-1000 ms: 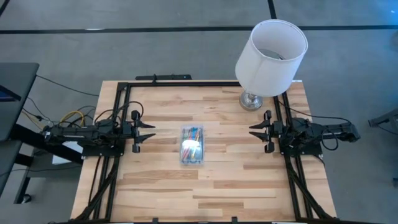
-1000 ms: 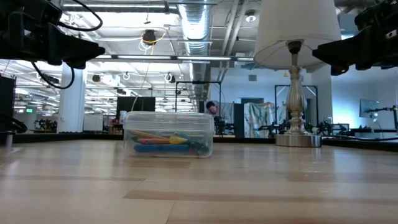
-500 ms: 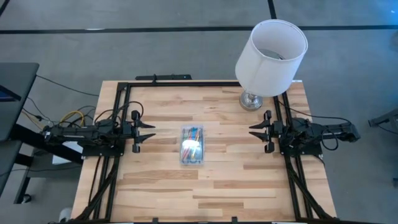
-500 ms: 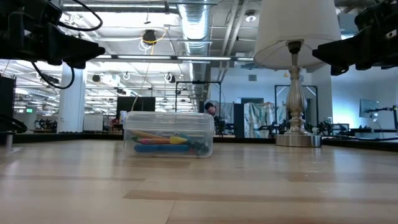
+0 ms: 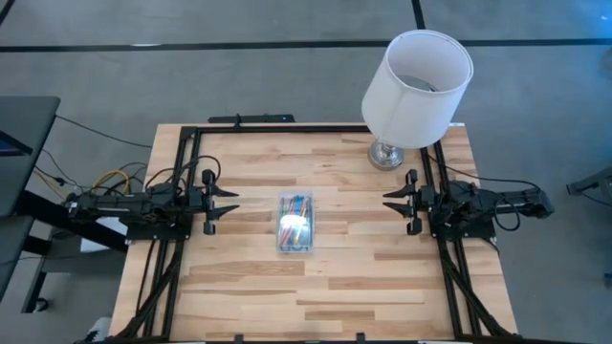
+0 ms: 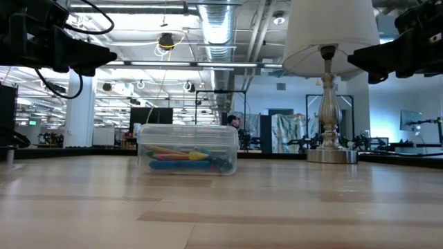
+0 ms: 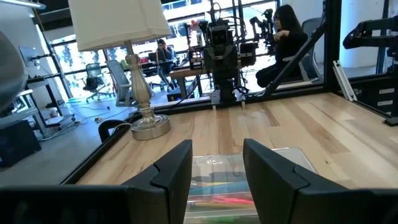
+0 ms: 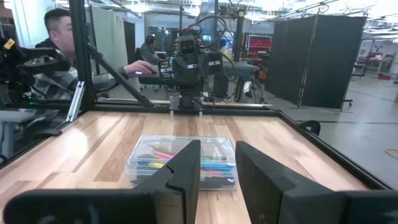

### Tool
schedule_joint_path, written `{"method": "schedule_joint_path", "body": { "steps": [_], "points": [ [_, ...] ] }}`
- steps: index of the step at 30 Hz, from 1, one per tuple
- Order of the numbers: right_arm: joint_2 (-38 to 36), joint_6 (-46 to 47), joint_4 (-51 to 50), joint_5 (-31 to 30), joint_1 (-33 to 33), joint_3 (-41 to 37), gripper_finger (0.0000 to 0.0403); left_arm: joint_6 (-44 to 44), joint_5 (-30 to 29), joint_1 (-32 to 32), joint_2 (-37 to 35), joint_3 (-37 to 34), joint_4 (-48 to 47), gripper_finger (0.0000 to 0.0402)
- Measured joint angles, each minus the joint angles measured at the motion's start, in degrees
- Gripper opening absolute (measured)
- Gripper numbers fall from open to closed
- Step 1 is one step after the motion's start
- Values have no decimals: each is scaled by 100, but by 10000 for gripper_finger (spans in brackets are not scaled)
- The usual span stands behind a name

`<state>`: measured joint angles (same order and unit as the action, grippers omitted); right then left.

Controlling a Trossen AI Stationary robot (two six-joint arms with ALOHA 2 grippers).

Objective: Pick & place school supplies into a supply box
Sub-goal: Return to Home Position

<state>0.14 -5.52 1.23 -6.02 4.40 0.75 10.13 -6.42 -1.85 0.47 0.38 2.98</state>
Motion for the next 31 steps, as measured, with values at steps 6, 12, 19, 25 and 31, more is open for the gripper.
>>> {"method": "schedule_joint_path", "body": {
  "steps": [6, 12, 19, 25, 31],
  "points": [
    [0, 0, 0, -1, 0, 0, 98, -58, 0, 0, 2, 0, 0, 139],
    [0, 0, 0, -2, 1, 0, 98, -50, 0, 0, 2, 0, -2, 139],
    [2, 0, 2, -2, 2, 0, 98, -21, 0, 0, 0, 0, 0, 139],
    [0, 0, 0, -2, 0, 0, 98, -5, 0, 0, 0, -2, 0, 139],
    [0, 0, 0, -2, 0, 0, 98, -61, -1, 0, 0, -1, 0, 139]
  ]
}}
